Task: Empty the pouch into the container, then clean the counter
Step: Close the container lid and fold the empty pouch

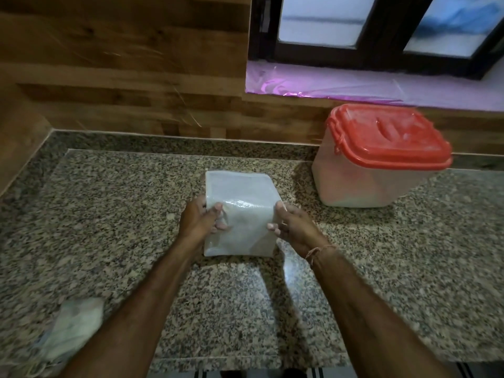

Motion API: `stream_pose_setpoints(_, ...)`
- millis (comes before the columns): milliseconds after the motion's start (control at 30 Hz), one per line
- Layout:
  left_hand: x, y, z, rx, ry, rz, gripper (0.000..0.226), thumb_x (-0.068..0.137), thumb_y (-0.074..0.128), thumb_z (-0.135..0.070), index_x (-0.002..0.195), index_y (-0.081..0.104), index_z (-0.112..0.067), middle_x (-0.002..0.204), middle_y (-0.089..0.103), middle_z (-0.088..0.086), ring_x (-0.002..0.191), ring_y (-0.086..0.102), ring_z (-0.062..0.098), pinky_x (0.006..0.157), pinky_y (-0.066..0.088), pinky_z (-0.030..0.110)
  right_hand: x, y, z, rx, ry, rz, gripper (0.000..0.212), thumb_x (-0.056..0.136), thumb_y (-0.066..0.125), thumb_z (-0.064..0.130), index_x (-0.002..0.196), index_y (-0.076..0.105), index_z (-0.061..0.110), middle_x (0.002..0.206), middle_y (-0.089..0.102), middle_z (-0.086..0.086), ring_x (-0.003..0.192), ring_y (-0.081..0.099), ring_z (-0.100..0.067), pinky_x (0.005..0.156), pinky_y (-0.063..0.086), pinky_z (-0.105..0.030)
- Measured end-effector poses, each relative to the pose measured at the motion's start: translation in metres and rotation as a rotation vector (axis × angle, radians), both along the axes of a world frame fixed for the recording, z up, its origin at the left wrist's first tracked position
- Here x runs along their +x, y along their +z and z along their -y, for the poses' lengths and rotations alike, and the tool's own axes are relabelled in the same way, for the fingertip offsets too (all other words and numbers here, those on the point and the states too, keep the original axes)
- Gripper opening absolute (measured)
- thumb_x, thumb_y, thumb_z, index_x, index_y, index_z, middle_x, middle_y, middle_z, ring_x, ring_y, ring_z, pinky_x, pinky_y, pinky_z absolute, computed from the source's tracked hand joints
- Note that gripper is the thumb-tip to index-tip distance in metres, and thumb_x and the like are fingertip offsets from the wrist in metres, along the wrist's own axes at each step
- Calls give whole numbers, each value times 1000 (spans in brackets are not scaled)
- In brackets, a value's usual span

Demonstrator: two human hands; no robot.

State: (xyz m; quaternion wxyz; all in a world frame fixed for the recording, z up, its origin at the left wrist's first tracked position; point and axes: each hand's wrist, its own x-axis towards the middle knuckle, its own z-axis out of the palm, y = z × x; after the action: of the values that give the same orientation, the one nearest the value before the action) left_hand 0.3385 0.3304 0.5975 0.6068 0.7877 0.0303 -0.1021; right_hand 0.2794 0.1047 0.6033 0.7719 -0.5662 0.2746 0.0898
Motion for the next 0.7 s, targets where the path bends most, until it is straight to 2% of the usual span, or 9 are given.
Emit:
stream_pose_setpoints(100, -3, -2, -8, 2, -23, -8, 15, 100, 64, -24, 103, 65, -9, 77, 73, 5, 54, 72, 8, 45, 51, 20, 0, -2, 0, 31, -1, 18, 18, 99, 64, 23, 103, 67, 5, 94, 69, -8, 64, 69, -9, 55, 57, -15)
stream_pose_setpoints(167, -4, 2, -12, -19, 3, -6, 21, 100, 63, -31, 97, 66, -10, 75, 75, 5, 59, 75, 15, 48, 50, 23, 3, 2, 1, 16, 22, 70, 14, 99, 63, 17, 94, 66, 4, 94, 68, -11, 75, 70, -13, 66, 61, -19)
stream_pose_setpoints(233, -3, 9, -13, -15, 50, 23, 30, 100, 61, -39, 95, 67, -10, 75, 76, 8, 59, 75, 17, 46, 49, 22, 5, 6, 1, 19, 18, 118, 20, 99, 63, 20, 95, 68, 1, 102, 70, -14, 91, 70, -22, 78, 63, -27)
stream_pose_setpoints(300, -4, 16, -13, 17, 93, 49, 37, 101, 58, -43, 99, 69, -8, 80, 75, 11, 55, 72, 13, 42, 48, 18, 1, 7, -1, 9, -5, 145, 32, 99, 64, 28, 101, 70, -4, 106, 72, -15, 98, 71, -27, 78, 63, -31)
stream_pose_setpoints(367, -12, 10, -14, 105, 108, 42, 44, 102, 54, -49, 106, 70, -8, 88, 75, 10, 60, 73, 14, 42, 50, 18, -11, -3, -3, -53, 18, 131, 43, 98, 65, 29, 107, 68, -13, 109, 74, -17, 98, 74, -26, 78, 61, -30)
stream_pose_setpoints(433, -29, -15, -19, 163, 111, -36, 51, 100, 52, -55, 113, 70, -9, 97, 75, 11, 71, 74, 20, 50, 58, 27, -29, -22, -5, -147, 80, 58, 45, 97, 66, 28, 106, 67, -16, 106, 75, -19, 90, 75, -22, 77, 60, -29)
stream_pose_setpoints(500, -52, -47, -25, 272, 88, -143, 58, 99, 50, -60, 115, 71, -9, 101, 75, 9, 83, 72, 26, 65, 61, 35, -49, -48, -8, -293, 134, -70, 42, 93, 72, 30, 93, 69, -11, 92, 75, -22, 80, 70, -27, 72, 56, -36)
stream_pose_setpoints(600, -80, -82, -33, 515, -32, -228, 56, 96, 55, -59, 127, 65, -12, 114, 74, 13, 100, 70, 30, 85, 58, 38, -76, -83, -10, -463, 174, -194, 28, 75, 84, 29, 74, 61, 13, 77, 64, -13, 74, 61, -27, 67, 50, -39)
stream_pose_setpoints(700, -91, -89, -33, 600, -45, -198, 60, 93, 61, -58, 134, 53, -15, 123, 69, 12, 106, 68, 33, 89, 56, 40, -83, -92, -14, -541, 164, -172, 29, 70, 80, 13, 86, 56, 15, 85, 63, -6, 84, 61, -25, 72, 52, -38)
